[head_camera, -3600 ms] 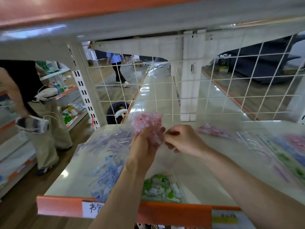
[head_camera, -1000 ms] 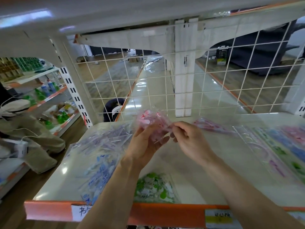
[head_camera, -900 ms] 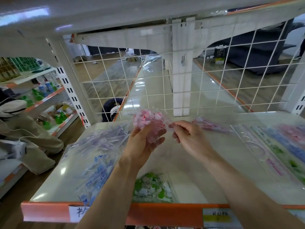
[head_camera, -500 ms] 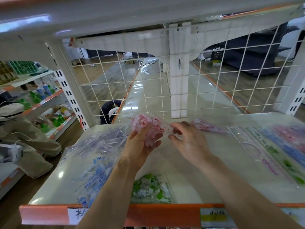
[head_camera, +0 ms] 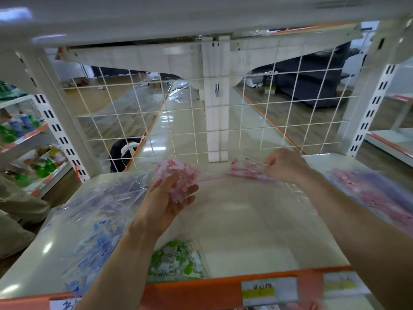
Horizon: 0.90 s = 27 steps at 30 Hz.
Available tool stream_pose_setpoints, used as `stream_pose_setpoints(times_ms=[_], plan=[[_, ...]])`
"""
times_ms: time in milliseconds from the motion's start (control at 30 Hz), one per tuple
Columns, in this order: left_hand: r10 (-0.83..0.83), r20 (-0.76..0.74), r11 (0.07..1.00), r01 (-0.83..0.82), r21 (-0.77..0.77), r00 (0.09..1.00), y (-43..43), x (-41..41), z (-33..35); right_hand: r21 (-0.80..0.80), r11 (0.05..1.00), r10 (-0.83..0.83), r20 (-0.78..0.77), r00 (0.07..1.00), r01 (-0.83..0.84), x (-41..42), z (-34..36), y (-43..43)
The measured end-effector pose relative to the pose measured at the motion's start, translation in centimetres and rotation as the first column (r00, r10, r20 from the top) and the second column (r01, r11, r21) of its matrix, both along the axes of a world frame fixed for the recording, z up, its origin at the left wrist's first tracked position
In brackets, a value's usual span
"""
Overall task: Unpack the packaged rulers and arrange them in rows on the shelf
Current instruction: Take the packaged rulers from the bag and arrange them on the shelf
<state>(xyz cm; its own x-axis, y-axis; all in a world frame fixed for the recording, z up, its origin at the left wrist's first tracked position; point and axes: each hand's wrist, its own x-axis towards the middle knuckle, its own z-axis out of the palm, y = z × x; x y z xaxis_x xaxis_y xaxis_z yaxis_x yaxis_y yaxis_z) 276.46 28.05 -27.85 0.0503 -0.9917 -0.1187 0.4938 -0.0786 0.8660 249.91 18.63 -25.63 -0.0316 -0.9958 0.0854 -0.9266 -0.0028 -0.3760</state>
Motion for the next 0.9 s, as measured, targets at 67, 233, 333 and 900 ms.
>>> stream_pose_setpoints(times_ms=[67, 233, 333, 900], plan=[[-0.005, -0.01, 1.0, 0.005, 0.004, 1.0, 0.0, 0.0, 0.0, 0.046, 0.999, 0.025, -0.019, 1.0, -0.024, 0.1, -0.3, -0.6], [-0.035, 0.008, 0.999, 0.036, -0.007, 0.999, 0.4, -0.1, 0.5, 0.082, 0.992, 0.112, -0.156, 0.981, -0.1, 1.0, 0.2, 0.0], [-0.045, 0.009, 0.998, 0.045, -0.032, 0.999, 0.6, -0.4, 0.8, -0.136, 0.966, 0.237, 0.132, 0.962, -0.22, 4.1, 2.2, 2.0], [-0.002, 0.099, 0.998, 0.007, -0.055, 0.995, 0.7, -0.3, 0.9, -0.14, 0.86, 0.467, 0.602, 0.648, -0.49, 11.1, 5.1, 2.9]])
